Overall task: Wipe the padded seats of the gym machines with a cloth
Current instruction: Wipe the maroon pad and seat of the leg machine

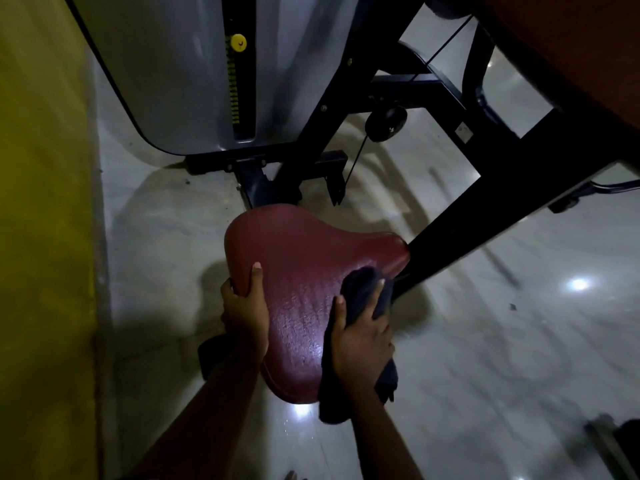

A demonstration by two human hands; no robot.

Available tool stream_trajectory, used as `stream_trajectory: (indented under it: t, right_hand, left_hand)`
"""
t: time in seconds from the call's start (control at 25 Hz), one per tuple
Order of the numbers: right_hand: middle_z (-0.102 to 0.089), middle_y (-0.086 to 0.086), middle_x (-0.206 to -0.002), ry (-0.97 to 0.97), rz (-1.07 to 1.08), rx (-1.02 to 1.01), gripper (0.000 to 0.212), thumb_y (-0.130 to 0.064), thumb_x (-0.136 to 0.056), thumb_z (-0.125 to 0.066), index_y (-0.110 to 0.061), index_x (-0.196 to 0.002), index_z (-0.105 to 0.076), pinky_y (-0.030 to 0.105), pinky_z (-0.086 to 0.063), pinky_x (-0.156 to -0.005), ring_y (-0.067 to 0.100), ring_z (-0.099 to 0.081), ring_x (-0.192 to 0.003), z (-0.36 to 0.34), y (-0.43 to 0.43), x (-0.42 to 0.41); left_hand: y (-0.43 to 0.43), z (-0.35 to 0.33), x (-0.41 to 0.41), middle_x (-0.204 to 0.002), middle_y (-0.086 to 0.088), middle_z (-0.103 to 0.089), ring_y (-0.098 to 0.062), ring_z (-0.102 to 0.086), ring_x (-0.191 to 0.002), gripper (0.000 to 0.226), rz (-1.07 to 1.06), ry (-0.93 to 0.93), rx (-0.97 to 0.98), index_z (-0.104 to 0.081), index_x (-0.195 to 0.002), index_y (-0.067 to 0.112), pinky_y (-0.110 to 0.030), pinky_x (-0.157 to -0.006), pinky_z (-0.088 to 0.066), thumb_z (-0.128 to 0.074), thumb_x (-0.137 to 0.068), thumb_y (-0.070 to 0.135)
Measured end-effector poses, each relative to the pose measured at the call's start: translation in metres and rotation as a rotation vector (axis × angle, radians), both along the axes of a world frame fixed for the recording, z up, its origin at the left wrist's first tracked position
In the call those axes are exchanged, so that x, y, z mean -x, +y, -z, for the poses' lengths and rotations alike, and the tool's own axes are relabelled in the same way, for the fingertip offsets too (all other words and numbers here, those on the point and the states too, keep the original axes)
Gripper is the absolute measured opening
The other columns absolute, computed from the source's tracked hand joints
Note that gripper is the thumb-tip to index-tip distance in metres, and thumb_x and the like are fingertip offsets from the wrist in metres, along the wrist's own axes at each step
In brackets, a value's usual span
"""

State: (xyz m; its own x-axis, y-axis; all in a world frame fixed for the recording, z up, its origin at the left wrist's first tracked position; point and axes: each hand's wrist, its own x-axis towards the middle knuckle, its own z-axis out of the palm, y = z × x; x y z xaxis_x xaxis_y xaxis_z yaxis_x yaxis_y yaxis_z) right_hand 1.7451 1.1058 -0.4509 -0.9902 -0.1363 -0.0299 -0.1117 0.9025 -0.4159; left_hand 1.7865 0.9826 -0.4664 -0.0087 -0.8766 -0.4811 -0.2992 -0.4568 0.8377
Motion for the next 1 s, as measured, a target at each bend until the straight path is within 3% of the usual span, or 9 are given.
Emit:
stream_trajectory:
  t: [0.2, 0.28, 0.36, 0.44, 0.52, 0.64, 0.76, 0.88, 1.0]
  right_hand:
    - [-0.041, 0.024, -0.142, 0.059, -0.126, -0.195, 0.068, -0.064, -0.088, -0.023, -0.027, -0.143, -0.033, 0.058, -0.042, -0.090, 0.043, -0.048, -0.120, 0.008, 0.012, -0.044]
    - [-0.038, 0.023, -0.144, 0.122, -0.233, -0.264, 0.065, -0.063, -0.088, -0.026, -0.029, -0.143, -0.034, 0.058, -0.038, -0.092, 0.040, -0.042, -0.124, 0.008, 0.015, -0.057]
    - [-0.034, 0.021, -0.148, 0.209, -0.428, -0.318, 0.065, -0.062, -0.087, -0.029, -0.030, -0.144, -0.031, 0.057, -0.029, -0.097, 0.037, -0.034, -0.129, 0.011, 0.016, -0.075]
    - [-0.030, 0.020, -0.149, 0.287, -0.651, -0.389, 0.069, -0.060, -0.083, -0.037, -0.032, -0.145, -0.027, 0.057, -0.025, -0.098, 0.036, -0.030, -0.132, 0.012, 0.006, -0.085]
    - [-0.029, 0.018, -0.150, 0.370, -0.830, -0.454, 0.079, -0.058, -0.072, -0.057, -0.034, -0.143, -0.031, 0.061, -0.033, -0.097, 0.036, -0.027, -0.133, 0.013, -0.013, -0.081]
    - [-0.034, 0.013, -0.149, 0.411, -1.030, -0.461, 0.078, -0.057, -0.058, -0.071, -0.036, -0.130, -0.051, 0.063, -0.037, -0.094, 0.034, -0.026, -0.134, 0.008, -0.048, -0.059]
    - [-0.037, 0.004, -0.149, 0.380, -1.287, -0.449, 0.054, -0.064, -0.067, -0.053, -0.038, -0.113, -0.063, 0.065, -0.029, -0.099, 0.027, -0.024, -0.136, -0.002, -0.084, -0.024]
    - [-0.033, -0.001, -0.150, 0.242, -1.451, -0.418, 0.069, -0.065, -0.070, -0.022, -0.031, -0.113, -0.063, 0.058, -0.006, -0.108, 0.023, -0.019, -0.140, -0.018, -0.143, 0.024]
    - [-0.043, 0.000, -0.142, 0.298, -1.553, -0.464, 0.068, -0.064, -0.071, -0.021, -0.030, -0.112, -0.064, 0.058, -0.006, -0.110, 0.023, -0.024, -0.139, -0.021, -0.173, 0.042]
  left_hand:
    - [0.004, -0.001, -0.013, -0.130, -0.007, -0.058, -0.028, -0.056, -0.116, 0.063, 0.094, 0.229, -0.082, -0.047, -0.135, 0.021, -0.039, -0.103, -0.042, -0.052, -0.085, 0.058]
    - [0.008, 0.005, -0.030, -0.128, -0.008, -0.059, -0.030, -0.058, -0.114, 0.068, 0.102, 0.420, -0.222, -0.049, -0.133, 0.025, -0.050, -0.102, -0.044, -0.052, -0.078, 0.066]
    - [0.019, 0.014, -0.049, -0.123, -0.013, -0.060, -0.034, -0.058, -0.111, 0.065, 0.015, 0.482, -0.331, -0.054, -0.125, 0.020, -0.055, -0.098, -0.045, -0.048, -0.079, 0.066]
    - [0.023, 0.008, -0.071, -0.119, -0.014, -0.063, -0.031, -0.061, -0.105, 0.064, -0.130, 0.396, -0.390, -0.060, -0.117, 0.014, -0.048, -0.089, -0.051, -0.044, -0.081, 0.065]
    - [0.022, -0.006, -0.086, -0.118, -0.008, -0.062, -0.024, -0.061, -0.100, 0.058, -0.202, 0.417, -0.457, -0.059, -0.117, 0.011, -0.037, -0.080, -0.050, -0.042, -0.088, 0.059]
    - [0.017, -0.026, -0.087, -0.117, -0.008, -0.054, -0.023, -0.052, -0.105, 0.049, -0.186, 0.514, -0.477, -0.049, -0.131, 0.012, -0.036, -0.088, -0.041, -0.030, -0.099, 0.044]
    - [0.011, -0.035, -0.069, -0.120, -0.009, -0.055, -0.027, -0.055, -0.108, 0.051, -0.274, 0.604, -0.483, -0.050, -0.131, 0.010, -0.039, -0.090, -0.043, -0.029, -0.099, 0.043]
    - [-0.001, -0.028, -0.042, -0.115, -0.010, -0.061, -0.021, -0.059, -0.089, 0.049, -0.339, 0.613, -0.522, -0.058, -0.115, 0.015, -0.035, -0.078, -0.047, -0.031, -0.096, 0.051]
    - [-0.001, -0.024, -0.020, -0.109, -0.007, -0.064, -0.027, -0.060, -0.107, 0.051, -0.334, 0.641, -0.496, -0.063, -0.103, 0.018, -0.035, -0.091, -0.046, -0.039, -0.087, 0.061]
